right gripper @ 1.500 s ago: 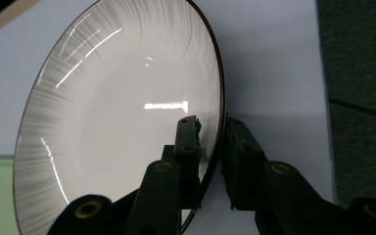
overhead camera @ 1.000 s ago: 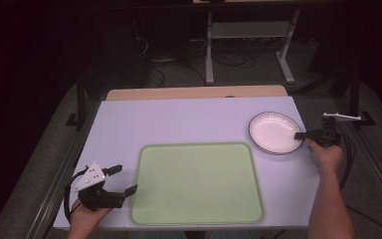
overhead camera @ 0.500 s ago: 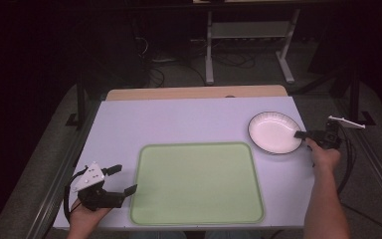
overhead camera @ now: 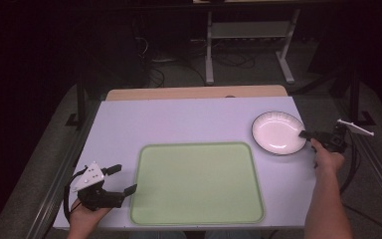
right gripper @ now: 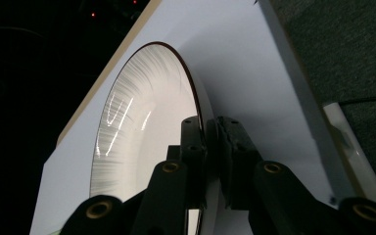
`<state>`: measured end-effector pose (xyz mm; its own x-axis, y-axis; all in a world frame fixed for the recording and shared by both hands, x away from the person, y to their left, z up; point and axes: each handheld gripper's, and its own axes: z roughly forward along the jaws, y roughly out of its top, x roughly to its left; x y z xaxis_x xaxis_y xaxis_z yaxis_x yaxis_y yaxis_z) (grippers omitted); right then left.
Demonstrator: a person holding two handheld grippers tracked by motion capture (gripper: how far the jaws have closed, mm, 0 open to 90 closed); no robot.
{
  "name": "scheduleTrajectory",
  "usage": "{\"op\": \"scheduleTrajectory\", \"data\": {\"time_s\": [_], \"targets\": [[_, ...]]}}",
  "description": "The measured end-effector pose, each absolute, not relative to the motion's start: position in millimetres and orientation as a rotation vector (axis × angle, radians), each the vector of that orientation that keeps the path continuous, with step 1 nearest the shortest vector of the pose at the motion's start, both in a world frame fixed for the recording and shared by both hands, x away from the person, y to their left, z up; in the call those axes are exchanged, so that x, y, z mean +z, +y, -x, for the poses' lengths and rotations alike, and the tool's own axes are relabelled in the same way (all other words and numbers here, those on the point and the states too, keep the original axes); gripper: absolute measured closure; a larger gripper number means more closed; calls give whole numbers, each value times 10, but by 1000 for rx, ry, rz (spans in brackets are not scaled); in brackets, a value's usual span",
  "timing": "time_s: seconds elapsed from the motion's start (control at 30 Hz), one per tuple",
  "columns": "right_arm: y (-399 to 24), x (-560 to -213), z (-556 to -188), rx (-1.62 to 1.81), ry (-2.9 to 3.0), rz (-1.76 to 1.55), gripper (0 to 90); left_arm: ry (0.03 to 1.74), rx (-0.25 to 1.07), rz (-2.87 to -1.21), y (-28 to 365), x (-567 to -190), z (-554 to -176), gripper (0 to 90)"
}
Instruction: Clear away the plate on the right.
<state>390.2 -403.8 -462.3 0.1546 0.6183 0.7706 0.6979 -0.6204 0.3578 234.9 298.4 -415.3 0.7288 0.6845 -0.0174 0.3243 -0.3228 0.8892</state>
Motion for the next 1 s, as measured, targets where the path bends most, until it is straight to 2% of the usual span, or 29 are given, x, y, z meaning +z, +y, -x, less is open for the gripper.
{"op": "scheduleTrajectory", "data": {"time_s": [0.3,1.0], "targets": [[-4141,-4548,-3812,-1521,-1308,2339,801,775,449,-1927,2974,-4155,-2350,129],[-4038,-4307,-3586,-1611,-1489,2171,793,777,465,-1918,2981,-4137,-2334,133]]}}
